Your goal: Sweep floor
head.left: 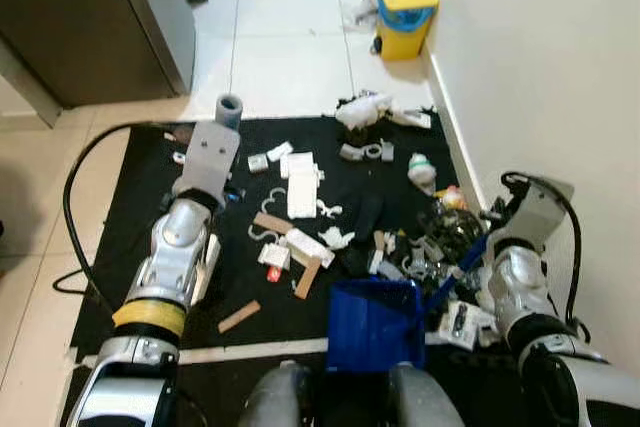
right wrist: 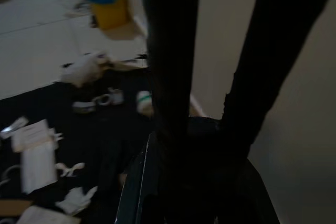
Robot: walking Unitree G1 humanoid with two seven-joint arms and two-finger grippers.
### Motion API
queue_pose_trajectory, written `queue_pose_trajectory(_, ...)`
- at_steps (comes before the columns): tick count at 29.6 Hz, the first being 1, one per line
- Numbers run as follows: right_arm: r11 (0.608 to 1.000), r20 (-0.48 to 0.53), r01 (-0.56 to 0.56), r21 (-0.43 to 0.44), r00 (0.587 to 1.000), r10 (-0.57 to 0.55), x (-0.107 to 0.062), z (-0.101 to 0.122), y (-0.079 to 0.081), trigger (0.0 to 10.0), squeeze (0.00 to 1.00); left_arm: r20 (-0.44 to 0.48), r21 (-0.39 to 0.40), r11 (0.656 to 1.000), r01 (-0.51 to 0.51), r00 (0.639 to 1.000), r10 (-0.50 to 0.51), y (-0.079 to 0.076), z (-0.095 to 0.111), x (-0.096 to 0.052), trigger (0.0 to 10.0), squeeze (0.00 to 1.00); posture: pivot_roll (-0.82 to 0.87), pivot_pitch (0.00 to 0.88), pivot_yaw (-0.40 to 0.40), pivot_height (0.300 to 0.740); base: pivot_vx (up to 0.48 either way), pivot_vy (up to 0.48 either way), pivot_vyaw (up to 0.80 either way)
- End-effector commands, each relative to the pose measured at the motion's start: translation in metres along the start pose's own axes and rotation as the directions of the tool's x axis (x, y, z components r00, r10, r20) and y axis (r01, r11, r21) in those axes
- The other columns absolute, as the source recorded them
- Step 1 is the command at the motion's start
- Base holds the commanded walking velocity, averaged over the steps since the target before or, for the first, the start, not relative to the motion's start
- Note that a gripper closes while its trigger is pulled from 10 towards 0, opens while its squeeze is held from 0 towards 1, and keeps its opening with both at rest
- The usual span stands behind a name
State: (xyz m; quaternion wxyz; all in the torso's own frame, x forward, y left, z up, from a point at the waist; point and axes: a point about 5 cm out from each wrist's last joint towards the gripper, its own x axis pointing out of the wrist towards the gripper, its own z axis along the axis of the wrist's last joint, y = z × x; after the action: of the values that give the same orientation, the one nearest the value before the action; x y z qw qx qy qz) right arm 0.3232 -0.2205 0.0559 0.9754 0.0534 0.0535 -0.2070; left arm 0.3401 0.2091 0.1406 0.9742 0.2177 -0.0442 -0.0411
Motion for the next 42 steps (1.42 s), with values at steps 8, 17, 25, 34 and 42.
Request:
queue_pose_trajectory(8,0.99,-0.014,0.086,0.11,0.996,-0.085,-0.002,0.0,0.008,10.0,0.0,0.053,0.05,0.999,0.01,0.999,-0.013,0.006,0.003,0.005,10.0,0.0,0.02,0.256,-0.027,0.74,0.0,0.0,0.0)
queue_pose_trajectory(17,0.98,0.001,0.116,0.164,0.993,-0.118,-0.001,0.008,0.027,10.0,0.0,0.087,0.101,0.99,0.094,0.991,-0.103,-0.005,0.009,0.021,10.0,0.0,-0.01,0.303,-0.029,0.74,0.0,0.0,0.0)
queue_pose_trajectory(25,0.987,0.059,0.125,0.096,0.99,-0.131,0.0,0.016,0.029,10.0,0.0,0.049,0.124,0.988,0.091,0.994,-0.097,-0.012,0.008,0.033,10.0,0.0,-0.03,0.332,-0.032,0.74,0.0,0.0,0.0)
queue_pose_trajectory(34,0.987,0.094,0.135,0.084,0.985,-0.142,0.001,0.019,0.02,10.0,0.0,0.113,0.191,0.978,0.084,0.988,-0.107,-0.015,0.025,0.042,10.0,0.0,-0.05,0.331,-0.021,0.74,0.0,0.0,0.0)
queue_pose_trajectory(42,0.987,0.073,0.091,0.133,0.992,-0.102,-0.003,0.012,0.024,10.0,0.0,0.107,0.198,0.957,0.214,0.965,-0.238,-0.054,0.028,0.045,10.0,0.0,-0.06,0.327,-0.02,0.74,0.0,0.0,0.0)
